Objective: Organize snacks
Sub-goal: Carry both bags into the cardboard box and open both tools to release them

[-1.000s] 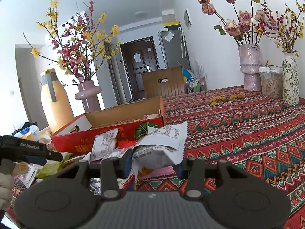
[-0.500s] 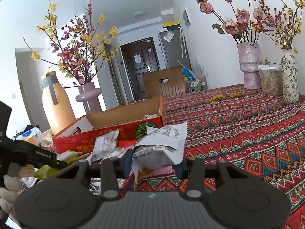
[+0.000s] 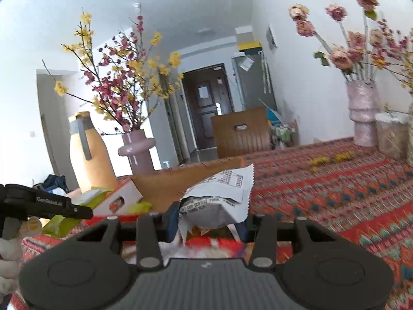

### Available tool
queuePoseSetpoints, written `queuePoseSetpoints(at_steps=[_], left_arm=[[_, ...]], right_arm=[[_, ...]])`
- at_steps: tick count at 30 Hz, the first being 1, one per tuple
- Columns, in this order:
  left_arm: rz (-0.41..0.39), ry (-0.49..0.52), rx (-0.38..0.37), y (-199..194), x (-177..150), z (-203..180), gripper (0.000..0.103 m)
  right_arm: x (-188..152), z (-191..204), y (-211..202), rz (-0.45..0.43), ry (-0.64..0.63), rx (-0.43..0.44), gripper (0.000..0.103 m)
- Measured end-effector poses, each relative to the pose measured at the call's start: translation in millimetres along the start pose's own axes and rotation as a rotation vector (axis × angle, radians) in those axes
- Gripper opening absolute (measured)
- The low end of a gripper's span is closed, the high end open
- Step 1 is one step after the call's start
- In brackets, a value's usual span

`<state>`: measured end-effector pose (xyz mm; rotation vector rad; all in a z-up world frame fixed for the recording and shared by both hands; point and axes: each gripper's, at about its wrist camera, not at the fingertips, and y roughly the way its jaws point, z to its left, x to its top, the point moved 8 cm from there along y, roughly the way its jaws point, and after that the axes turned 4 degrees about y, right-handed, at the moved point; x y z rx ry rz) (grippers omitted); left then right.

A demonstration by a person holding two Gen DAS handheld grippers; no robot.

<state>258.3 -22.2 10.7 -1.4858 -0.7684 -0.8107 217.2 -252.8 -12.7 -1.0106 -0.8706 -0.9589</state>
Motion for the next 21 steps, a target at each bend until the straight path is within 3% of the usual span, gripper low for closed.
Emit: queuePoseSetpoints(at_steps=[5, 11, 21], left_arm=[[-0.051, -0.011, 0.035, 21, 27, 1, 0.039], [-0.067, -0.027, 0.066, 58, 44, 6, 0.039], [-0.030, -0.026, 0.085, 99, 25, 17, 0.039]], right_arm=[[31, 12, 39, -0.012, -0.018, 0.030, 0.043], [53, 19, 96, 0.038, -0.055, 0.031, 0.043], [36, 10, 147, 0.145, -0.069, -0.001, 0.043]])
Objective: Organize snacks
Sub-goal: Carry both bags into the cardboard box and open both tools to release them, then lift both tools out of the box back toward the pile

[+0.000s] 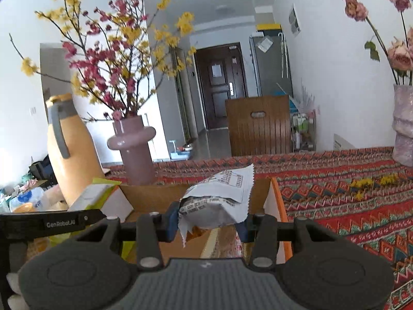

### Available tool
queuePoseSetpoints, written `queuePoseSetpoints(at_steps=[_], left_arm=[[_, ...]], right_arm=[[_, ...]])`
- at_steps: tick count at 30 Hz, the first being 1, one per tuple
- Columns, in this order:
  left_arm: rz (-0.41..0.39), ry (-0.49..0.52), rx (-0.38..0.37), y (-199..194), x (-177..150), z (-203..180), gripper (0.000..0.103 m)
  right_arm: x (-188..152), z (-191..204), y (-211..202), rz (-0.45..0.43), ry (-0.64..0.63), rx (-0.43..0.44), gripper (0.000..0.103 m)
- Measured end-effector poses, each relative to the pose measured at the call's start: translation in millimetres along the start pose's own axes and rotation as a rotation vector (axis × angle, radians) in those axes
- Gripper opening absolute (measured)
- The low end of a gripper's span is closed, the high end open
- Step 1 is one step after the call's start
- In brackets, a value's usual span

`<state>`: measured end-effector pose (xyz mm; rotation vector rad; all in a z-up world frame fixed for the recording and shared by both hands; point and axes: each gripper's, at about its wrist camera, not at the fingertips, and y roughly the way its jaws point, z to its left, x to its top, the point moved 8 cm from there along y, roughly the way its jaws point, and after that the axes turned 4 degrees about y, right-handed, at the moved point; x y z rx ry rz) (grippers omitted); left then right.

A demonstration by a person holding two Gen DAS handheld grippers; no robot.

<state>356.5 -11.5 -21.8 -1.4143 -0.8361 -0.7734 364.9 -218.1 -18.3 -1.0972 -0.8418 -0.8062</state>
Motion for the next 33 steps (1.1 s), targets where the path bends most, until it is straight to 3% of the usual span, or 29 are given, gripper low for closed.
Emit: queuePoseSetpoints(at_steps=[4, 6, 9, 11, 12, 13, 25, 33], left_arm=[[-0.030, -0.003, -0.014, -8, 0, 1, 0.040], [-0.051, -0.004, -0.011, -12, 1, 1, 0.047], [-0.088, -0.020, -0.005, -19, 2, 3, 0.081], [-0.122, -0.032, 0.014, -24, 5, 6, 0.103], [-0.145, -0.036, 0.023, -28, 6, 6, 0.103], [-0.159, -0.036, 0.027, -31, 6, 6, 0.103], [-0.179, -0.023, 0.019, -38, 9, 1, 0.103], [-0.230, -0.030, 0.019, -71, 20, 3, 0.103]], right_arm=[[-9, 0, 4, 0.031, -0.005, 0.004, 0.044], [-10, 2, 4, 0.034, -0.005, 0.008, 0.050], [-11, 2, 0, 0.025, 0.002, 0.019, 0.063], [-10, 0, -4, 0.004, 0.013, 0.019, 0.084], [-8, -1, -6, -0.011, 0.021, 0.019, 0.098], [-7, -2, -9, -0.025, 0.029, 0.020, 0.103], [-1, -7, -14, -0.094, 0.026, 0.003, 0.103], [8, 1, -35, -0.130, 0.016, -0.016, 0.103]])
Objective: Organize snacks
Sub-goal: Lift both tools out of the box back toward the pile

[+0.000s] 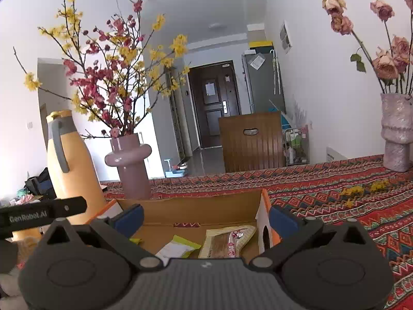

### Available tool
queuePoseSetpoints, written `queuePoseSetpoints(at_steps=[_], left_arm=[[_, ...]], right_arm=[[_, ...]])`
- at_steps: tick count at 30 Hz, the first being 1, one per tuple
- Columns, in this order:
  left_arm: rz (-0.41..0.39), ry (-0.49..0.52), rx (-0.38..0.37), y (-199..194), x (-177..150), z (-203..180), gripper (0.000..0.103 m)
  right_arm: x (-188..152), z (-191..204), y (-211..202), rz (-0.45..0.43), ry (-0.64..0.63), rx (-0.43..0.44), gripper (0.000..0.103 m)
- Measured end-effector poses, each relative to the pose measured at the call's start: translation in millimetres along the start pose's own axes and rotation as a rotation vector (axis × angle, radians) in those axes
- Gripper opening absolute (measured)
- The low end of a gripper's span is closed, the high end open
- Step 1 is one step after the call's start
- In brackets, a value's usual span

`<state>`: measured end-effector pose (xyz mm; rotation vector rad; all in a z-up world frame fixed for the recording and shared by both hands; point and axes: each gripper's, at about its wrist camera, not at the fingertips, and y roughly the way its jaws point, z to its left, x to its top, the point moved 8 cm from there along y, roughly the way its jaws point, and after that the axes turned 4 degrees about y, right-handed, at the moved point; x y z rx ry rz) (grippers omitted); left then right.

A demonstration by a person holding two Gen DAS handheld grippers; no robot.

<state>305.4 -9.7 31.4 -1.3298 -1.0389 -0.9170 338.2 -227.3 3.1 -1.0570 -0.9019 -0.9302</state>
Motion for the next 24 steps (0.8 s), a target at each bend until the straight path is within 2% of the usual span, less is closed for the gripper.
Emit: queuePoseSetpoints(at_steps=[9, 24], left_arm=[[-0.007, 0.032, 0.000, -41, -6, 9, 0.103], [0.058, 0.090, 0.036, -80, -72, 44, 0.103]], right_arm=[[1, 12, -48, -0.027, -0.017, 0.000, 0.103], [-60, 20, -114, 0.033, 0.003, -0.012, 0.103]])
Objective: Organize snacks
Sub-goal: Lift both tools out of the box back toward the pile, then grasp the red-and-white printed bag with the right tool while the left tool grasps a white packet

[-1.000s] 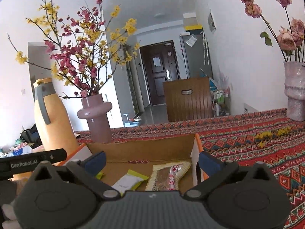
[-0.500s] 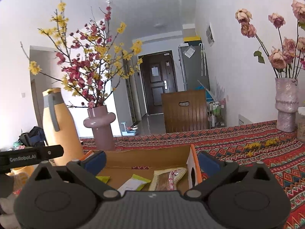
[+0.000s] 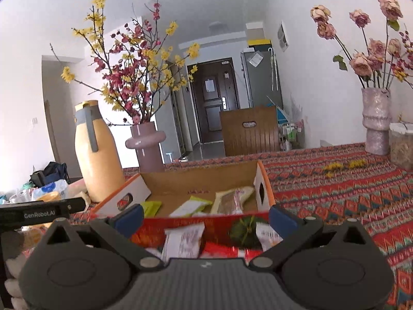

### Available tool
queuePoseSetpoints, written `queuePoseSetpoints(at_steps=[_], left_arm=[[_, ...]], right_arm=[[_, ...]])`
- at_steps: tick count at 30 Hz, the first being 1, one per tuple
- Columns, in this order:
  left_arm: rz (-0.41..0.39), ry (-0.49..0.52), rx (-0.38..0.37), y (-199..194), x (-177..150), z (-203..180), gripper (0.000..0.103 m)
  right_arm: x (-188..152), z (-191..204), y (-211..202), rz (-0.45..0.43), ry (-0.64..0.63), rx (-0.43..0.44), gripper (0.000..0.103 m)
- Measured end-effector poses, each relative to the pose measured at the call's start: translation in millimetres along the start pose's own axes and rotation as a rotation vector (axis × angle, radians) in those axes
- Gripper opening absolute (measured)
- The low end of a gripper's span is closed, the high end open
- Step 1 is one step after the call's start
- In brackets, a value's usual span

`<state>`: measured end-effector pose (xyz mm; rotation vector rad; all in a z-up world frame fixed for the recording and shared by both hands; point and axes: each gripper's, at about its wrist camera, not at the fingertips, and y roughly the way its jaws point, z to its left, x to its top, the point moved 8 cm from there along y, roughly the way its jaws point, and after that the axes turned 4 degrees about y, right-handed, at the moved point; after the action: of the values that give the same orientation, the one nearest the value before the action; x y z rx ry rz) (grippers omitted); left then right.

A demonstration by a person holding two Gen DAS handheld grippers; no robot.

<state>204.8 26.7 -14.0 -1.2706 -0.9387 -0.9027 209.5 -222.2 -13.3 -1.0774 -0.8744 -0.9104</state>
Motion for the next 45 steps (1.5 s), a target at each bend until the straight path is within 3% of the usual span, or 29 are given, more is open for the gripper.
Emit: queuePoseSetpoints(at_steps=[12, 28, 36, 42, 45], left_arm=[[0.010, 0.032, 0.004, 8, -39, 8, 0.103], [-0.010, -0.005, -0.086, 6, -42, 9, 0.103], [-0.015, -0.017, -0.096, 6, -43, 11, 0.103], [-0.014, -0.024, -0.105, 6, -43, 12, 0.103], [-0.014, -0.026, -0.110, 6, -43, 12, 0.103]], right_arm=[[-49, -20, -26, 0.051, 0.031, -0.082, 0.103], [-73, -21, -31, 0.098, 0.018, -0.130, 0.103], [-64, -4, -8, 0.103, -0.027, -0.165, 0.103], [-70, 4, 25, 0.175, -0.034, -0.253, 0.103], [-80, 2, 32, 0.201, -0.031, -0.281, 0.096]])
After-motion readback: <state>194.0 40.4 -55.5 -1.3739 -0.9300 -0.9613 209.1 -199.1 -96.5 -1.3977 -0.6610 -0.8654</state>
